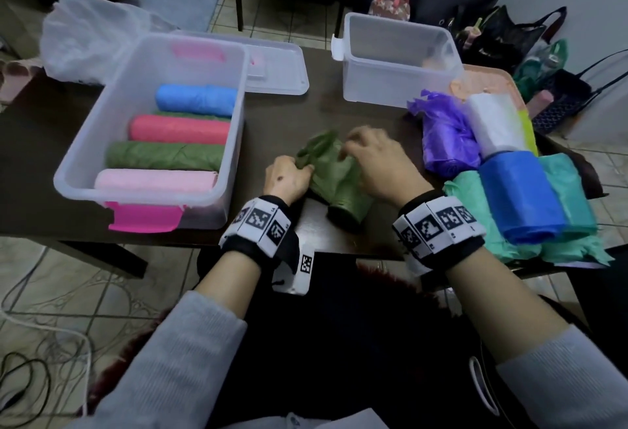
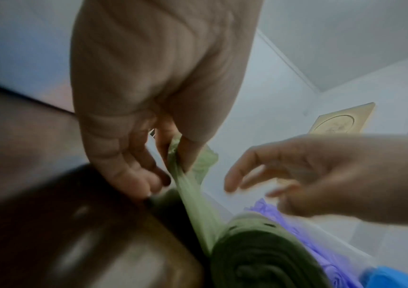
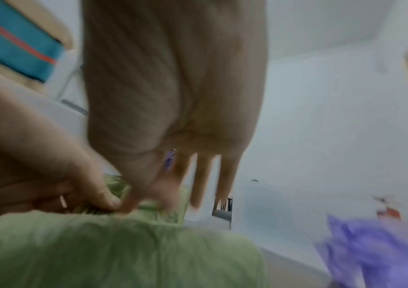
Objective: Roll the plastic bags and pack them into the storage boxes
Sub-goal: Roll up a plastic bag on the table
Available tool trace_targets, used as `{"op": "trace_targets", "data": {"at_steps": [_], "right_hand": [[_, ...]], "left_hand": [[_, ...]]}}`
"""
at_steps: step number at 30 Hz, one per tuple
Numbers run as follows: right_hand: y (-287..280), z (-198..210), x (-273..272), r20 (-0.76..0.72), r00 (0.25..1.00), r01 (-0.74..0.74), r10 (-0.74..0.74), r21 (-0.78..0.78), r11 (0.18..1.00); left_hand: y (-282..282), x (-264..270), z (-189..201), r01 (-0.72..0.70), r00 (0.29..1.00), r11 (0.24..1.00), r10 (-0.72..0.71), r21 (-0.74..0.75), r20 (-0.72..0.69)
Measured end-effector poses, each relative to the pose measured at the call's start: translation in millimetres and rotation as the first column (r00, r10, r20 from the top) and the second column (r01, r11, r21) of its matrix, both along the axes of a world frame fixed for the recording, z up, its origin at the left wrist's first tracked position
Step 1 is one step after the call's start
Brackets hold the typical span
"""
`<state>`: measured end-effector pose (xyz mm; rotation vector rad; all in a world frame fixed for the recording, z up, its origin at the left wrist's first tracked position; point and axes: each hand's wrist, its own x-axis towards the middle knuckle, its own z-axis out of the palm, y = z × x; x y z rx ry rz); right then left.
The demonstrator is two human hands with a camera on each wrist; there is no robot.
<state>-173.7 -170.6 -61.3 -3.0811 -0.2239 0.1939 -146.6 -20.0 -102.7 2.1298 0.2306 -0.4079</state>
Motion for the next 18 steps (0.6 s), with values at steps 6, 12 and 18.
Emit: {"op": "trace_targets", "data": {"at_steps": [6, 12, 18], "right_hand": [[0, 10, -10, -0.179, 0.971, -0.191, 0.157, -0.192, 0.963], [6, -3, -18, -0.16, 0.957, -0.264, 0.241, -0.147, 0.953], [9, -7, -18, -0.23, 0.951, -0.228, 0.205, -0.08, 0.97]], "left_hand": [[-5, 15, 21, -0.077, 0.994, 0.98, 0.09, -0.186, 0.061], [-2, 38, 42, -0.133, 0.953, 0.987, 0.153, -0.092, 0.26], [-13, 55, 54, -0.105, 0.934, 0.991, 0.125, -0.078, 0.333]]}}
